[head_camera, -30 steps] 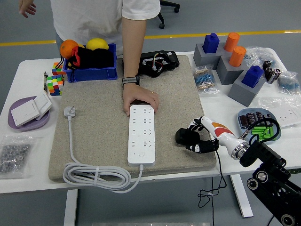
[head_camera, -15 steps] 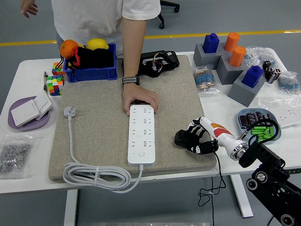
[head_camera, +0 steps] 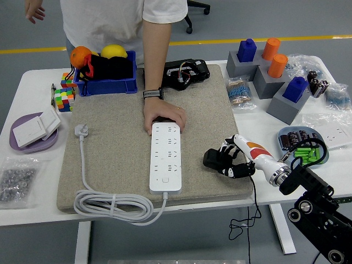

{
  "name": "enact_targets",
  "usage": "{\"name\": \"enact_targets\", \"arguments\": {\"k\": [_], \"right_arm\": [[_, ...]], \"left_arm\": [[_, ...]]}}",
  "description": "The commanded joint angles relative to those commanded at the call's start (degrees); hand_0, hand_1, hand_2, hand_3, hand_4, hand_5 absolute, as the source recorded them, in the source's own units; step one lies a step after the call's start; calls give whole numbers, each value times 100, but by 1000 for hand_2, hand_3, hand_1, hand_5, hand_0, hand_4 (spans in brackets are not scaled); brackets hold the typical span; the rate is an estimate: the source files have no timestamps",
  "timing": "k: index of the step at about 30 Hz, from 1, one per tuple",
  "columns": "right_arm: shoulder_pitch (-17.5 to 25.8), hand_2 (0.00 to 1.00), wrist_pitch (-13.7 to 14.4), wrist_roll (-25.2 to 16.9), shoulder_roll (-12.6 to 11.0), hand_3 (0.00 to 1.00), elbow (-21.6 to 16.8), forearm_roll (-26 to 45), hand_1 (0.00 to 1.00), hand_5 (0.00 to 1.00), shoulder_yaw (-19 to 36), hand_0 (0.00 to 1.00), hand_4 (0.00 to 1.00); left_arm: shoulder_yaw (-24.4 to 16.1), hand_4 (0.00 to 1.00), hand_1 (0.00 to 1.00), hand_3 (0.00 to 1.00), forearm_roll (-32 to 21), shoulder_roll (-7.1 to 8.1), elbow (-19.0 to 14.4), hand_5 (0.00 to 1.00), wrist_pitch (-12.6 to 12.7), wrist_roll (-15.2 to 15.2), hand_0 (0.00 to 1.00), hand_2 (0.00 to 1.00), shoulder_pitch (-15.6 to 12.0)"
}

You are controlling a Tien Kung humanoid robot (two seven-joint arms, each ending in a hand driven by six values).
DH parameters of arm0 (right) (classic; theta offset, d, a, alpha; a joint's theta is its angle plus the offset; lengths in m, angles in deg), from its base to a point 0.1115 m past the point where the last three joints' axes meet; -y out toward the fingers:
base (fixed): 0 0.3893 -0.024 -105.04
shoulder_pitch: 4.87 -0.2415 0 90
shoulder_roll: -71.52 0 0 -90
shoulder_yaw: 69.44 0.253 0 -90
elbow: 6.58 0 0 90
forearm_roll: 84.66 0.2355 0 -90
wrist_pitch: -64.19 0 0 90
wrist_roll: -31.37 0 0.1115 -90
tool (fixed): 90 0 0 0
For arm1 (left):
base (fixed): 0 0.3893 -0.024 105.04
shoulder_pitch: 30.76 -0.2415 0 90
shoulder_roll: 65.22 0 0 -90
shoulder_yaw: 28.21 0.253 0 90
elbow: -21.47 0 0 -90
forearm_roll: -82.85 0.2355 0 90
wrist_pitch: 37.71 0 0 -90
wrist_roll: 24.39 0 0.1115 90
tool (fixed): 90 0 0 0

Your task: Press the white button,pick up the black plug,place it near the board,insert it into the board

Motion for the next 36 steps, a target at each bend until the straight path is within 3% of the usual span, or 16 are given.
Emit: {"name": "enact_targets", "arguments": {"k": [6, 12, 18, 25, 30, 36], "right_arm": [[14, 356, 19, -21, -14, 360, -37, 19, 391, 2, 33, 399, 826], [83, 364, 10, 16, -38, 372, -358, -5, 394, 2, 157, 406, 805], [165, 369, -28, 67, -103, 396, -993, 134, 395, 2, 173, 405, 803], [98, 370, -75, 83, -171, 397, -1694, 518, 391, 2, -183, 403, 804], [-186, 371, -44, 133, -89, 398, -1621, 485, 386, 2, -477, 402, 806], [-645, 370, -31, 163, 48, 399, -1271, 618, 383, 2, -969, 402, 806]], "left_arm": [[-3, 603, 803, 807, 14, 8, 0, 498, -2, 3, 833, 781, 2], [-35, 602, 802, 807, 60, 5, 0, 500, -4, 12, 833, 781, -19], [-6, 603, 802, 806, 42, -3, 0, 502, -6, 2, 833, 781, -20], [-30, 603, 801, 807, 54, -16, 0, 503, -4, 8, 833, 780, -35], [-13, 602, 802, 806, 26, -24, 0, 503, -2, 8, 833, 780, -45], [4, 602, 801, 806, 6, -25, 0, 503, -1, 4, 833, 780, -43]]}}
